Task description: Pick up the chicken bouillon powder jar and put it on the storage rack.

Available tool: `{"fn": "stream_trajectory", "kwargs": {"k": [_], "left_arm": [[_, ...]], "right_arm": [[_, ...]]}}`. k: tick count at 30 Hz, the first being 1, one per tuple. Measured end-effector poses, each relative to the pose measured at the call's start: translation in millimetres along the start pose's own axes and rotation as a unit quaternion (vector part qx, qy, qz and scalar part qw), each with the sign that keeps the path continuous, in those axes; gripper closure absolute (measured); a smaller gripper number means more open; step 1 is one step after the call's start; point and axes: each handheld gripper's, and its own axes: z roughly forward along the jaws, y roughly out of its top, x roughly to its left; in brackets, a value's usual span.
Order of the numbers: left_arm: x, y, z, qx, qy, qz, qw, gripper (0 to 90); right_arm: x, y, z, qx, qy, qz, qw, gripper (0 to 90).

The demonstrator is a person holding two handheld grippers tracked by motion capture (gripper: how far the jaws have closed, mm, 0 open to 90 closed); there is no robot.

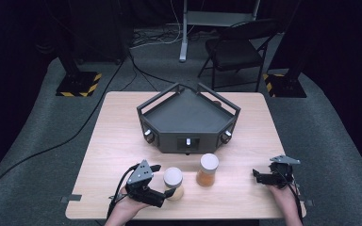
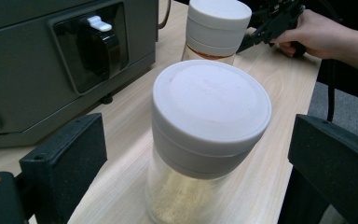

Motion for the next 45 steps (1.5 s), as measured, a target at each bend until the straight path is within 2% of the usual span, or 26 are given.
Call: {"fn": "stream_trajectory", "kwargs": {"k": [9, 12, 25, 34, 40, 45], "left_arm": [[-6.3, -4.6, 17.8, 0.003, 0.015, -0.008, 0.9999, 4.1], [-5.5, -8.9, 23.2, 0.001, 0.012, -0.013, 0.9998, 4.4], [-17.7, -16.4, 45.1, -0.014, 0.033, 0.001, 0.9994, 8.9], [-24.2, -24.2, 56.1, -0.035, 0.045, 0.017, 0.9982, 22.0], [-24.6, -31.2, 58.0, -0.052, 0.048, 0.019, 0.9973, 33.2], [-25.4, -34.1, 57.2, -0.06, 0.052, 0.024, 0.9966, 36.0]], "right_arm": [[-0.1, 0.0, 0.1, 0.0, 0.0, 0.0, 1.0, 1.9], [-0.1, 0.0, 0.0, 0.0, 0.0, 0.0, 1.0, 1.8], [-0.2, 0.0, 0.1, 0.0, 0.001, -0.001, 1.0, 1.8], [-0.2, 0.0, 0.1, 0.0, 0.001, -0.001, 1.0, 1.8], [-0.3, 0.0, 0.1, 0.0, 0.001, -0.001, 1.0, 1.8], [-0.3, 0.0, 0.1, 0.0, 0.001, -0.001, 1.0, 1.8]]}}
